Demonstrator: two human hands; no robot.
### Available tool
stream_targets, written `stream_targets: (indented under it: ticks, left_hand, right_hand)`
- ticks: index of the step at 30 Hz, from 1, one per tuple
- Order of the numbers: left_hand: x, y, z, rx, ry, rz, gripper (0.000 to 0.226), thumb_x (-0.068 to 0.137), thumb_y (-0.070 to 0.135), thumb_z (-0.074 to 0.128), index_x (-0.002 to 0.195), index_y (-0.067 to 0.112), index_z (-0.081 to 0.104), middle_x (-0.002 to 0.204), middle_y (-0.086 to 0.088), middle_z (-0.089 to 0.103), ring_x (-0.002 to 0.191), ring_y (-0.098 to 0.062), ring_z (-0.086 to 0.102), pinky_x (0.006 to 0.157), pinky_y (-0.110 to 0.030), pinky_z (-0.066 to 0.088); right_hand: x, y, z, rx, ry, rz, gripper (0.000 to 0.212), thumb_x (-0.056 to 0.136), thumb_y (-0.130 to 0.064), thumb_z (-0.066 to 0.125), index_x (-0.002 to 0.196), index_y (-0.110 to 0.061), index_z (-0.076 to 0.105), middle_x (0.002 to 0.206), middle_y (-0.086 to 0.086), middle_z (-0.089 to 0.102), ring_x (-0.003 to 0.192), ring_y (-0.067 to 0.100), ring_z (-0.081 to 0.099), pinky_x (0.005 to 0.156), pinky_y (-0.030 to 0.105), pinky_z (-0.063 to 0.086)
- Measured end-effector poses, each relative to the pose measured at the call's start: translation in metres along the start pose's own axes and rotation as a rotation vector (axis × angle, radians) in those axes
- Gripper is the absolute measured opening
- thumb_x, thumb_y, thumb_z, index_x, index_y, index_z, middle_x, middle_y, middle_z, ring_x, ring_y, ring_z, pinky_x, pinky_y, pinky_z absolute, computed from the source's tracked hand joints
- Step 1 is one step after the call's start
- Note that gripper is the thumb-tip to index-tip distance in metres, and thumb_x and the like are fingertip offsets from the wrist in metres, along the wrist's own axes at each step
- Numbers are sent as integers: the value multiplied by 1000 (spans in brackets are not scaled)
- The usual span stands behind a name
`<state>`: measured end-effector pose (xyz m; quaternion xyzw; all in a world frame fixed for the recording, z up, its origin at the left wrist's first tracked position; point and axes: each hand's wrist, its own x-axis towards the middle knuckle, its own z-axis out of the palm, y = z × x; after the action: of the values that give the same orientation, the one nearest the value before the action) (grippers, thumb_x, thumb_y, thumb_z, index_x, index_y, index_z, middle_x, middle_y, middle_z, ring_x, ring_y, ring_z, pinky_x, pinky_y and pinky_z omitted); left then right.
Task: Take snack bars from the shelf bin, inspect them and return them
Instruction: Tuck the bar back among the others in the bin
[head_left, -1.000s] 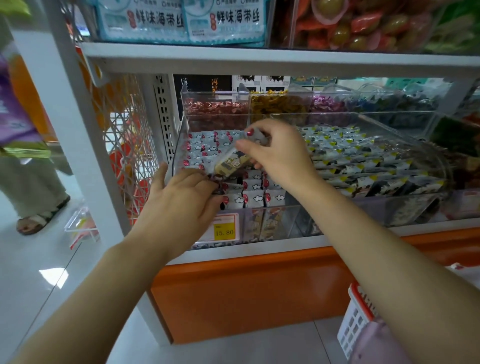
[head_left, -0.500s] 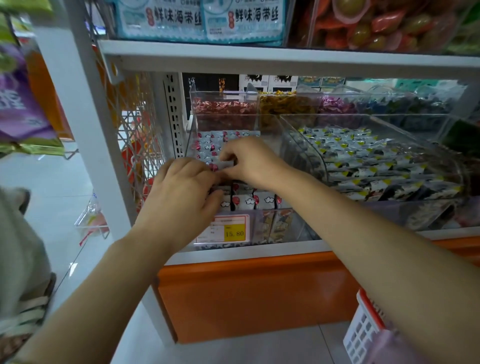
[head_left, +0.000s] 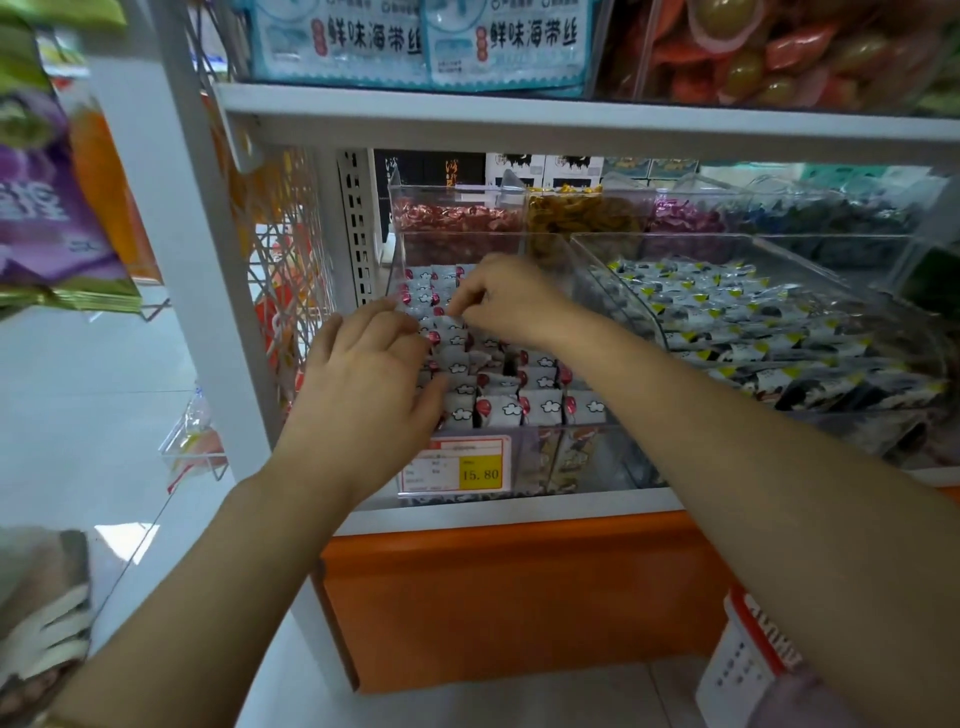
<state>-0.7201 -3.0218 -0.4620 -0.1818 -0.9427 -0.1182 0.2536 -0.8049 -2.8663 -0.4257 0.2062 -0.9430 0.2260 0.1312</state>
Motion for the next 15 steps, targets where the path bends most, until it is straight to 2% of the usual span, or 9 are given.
stream_targets:
  ticks: [2,4,6,9,11,12,14,15]
  left_hand:
    - [0,0,0,-6,-5,-1,40,90,33,48,123,11,58,134,-3,49,138,-20,24,113,-40,6]
    - [0,0,1,-8,-9,-1,41,90,33,48,124,11,57,135,-3,48,137,-20,24,113,-41,7]
    - [0,-1,1,-8,-10,-3,42,90,34,48,124,11,57,135,-3,48,137,-19,25,113,-40,7]
    - [1,-1,1,-8,-11,-11,43,90,33,47,126,12,55,135,-2,48,137,-19,24,114,-41,5]
    - [1,-1,1,-7,3,-20,41,90,32,48,125,12,56,134,-2,48,136,-18,25,114,-42,4]
    - [2,0,1,-8,22,-25,39,90,31,49,123,12,57,133,-2,49,134,-19,27,113,-43,6]
    - [2,2,-1,-20,85,-34,36,89,29,53,120,11,60,130,-4,52,130,-23,33,109,-46,14]
    - [2,3,-2,-27,125,-35,36,89,28,55,119,10,60,128,-5,54,127,-26,36,106,-47,19]
  right_hand:
    - [2,1,7,-107,-47,-31,12,84,-23,66,92,-18,74,81,-16,56,85,-1,43,95,33,36]
    - [4,2,14,-197,-62,-25,9,82,-30,69,84,-22,72,83,-14,54,100,9,39,87,33,36]
    - [4,1,15,-168,-26,-35,7,82,-25,69,79,-20,69,80,-13,55,96,10,42,81,31,39]
    - [1,-6,6,132,107,6,6,85,-15,65,82,-11,67,83,-5,62,76,5,54,72,20,46]
    - [-5,-10,-4,263,212,30,4,87,-15,63,83,-13,64,80,-9,59,71,-3,51,64,8,41]
    - [-11,-11,-9,294,264,31,4,87,-15,63,83,-14,63,78,-12,57,70,-4,50,63,7,40]
    - [-25,-9,-18,358,379,42,5,89,-14,61,84,-12,63,78,-10,57,72,3,54,67,13,44]
    - [-33,-7,-21,403,434,61,6,89,-13,60,86,-9,62,81,-4,60,74,11,58,70,24,49]
